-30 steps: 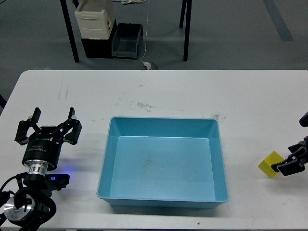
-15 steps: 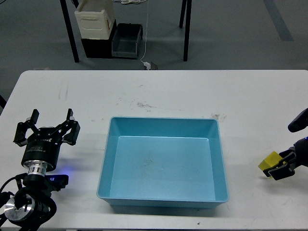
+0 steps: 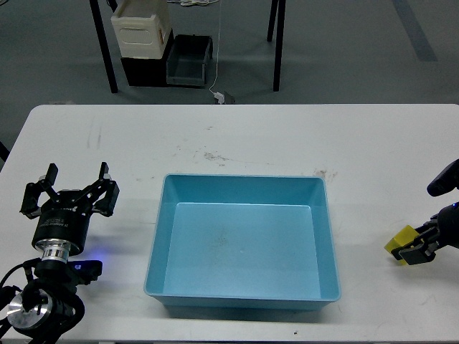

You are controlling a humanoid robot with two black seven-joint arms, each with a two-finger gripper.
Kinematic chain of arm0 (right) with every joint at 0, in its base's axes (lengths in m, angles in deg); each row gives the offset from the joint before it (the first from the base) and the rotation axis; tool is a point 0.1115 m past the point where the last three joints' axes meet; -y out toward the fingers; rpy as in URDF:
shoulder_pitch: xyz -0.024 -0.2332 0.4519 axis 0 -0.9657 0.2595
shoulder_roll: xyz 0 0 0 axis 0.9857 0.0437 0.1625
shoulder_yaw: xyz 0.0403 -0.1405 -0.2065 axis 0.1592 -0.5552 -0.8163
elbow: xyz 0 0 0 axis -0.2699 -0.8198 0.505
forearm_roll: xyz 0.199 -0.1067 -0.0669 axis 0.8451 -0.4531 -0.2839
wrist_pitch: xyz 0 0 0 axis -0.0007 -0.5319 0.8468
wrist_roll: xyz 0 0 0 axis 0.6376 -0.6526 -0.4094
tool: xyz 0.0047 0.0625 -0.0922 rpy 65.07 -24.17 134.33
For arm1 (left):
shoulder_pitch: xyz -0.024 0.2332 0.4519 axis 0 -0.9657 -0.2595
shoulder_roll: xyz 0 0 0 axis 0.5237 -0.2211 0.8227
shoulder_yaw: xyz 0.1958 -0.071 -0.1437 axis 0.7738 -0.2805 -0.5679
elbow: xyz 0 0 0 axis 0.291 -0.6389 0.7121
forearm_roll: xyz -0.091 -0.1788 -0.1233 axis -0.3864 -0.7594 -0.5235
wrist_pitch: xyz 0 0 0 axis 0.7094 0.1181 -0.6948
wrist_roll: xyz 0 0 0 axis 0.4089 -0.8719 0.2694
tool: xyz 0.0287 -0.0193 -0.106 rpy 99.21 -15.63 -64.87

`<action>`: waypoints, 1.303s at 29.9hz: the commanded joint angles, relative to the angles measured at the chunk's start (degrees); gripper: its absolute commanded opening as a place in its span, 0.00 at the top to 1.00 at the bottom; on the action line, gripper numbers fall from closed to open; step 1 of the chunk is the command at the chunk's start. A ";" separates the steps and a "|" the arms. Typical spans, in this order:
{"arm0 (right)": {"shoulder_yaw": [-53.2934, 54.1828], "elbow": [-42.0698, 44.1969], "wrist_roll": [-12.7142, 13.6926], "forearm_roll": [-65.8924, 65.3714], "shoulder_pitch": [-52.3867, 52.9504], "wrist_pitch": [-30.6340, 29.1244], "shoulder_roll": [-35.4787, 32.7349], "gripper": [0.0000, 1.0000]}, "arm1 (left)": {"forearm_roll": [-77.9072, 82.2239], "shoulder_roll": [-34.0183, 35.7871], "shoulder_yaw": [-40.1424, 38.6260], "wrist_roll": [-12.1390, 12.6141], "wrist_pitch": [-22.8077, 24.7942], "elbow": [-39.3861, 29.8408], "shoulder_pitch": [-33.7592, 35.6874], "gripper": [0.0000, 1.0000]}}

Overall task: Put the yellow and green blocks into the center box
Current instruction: 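Lift the yellow cube with the right gripper and carry it over the box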

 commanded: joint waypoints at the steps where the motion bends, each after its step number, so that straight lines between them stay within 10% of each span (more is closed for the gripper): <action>1: -0.25 0.05 0.00 -0.20 0.17 0.00 -0.30 0.74 | 0.07 0.04 0.00 0.01 -0.09 -0.01 0.04 0.00; 10: 2.82 0.14 0.00 -0.03 7.01 0.22 -2.14 1.00 | -0.01 0.04 0.00 0.01 -0.18 -0.01 0.04 0.00; 20: 4.23 -2.49 0.00 0.94 27.58 0.22 -0.84 1.00 | -0.01 0.04 0.00 -1.40 -0.26 -0.01 0.13 0.00; 39: -13.08 -5.49 0.00 6.65 35.68 0.00 29.92 1.00 | -0.01 0.04 -0.70 -3.03 -0.35 -0.01 0.39 0.00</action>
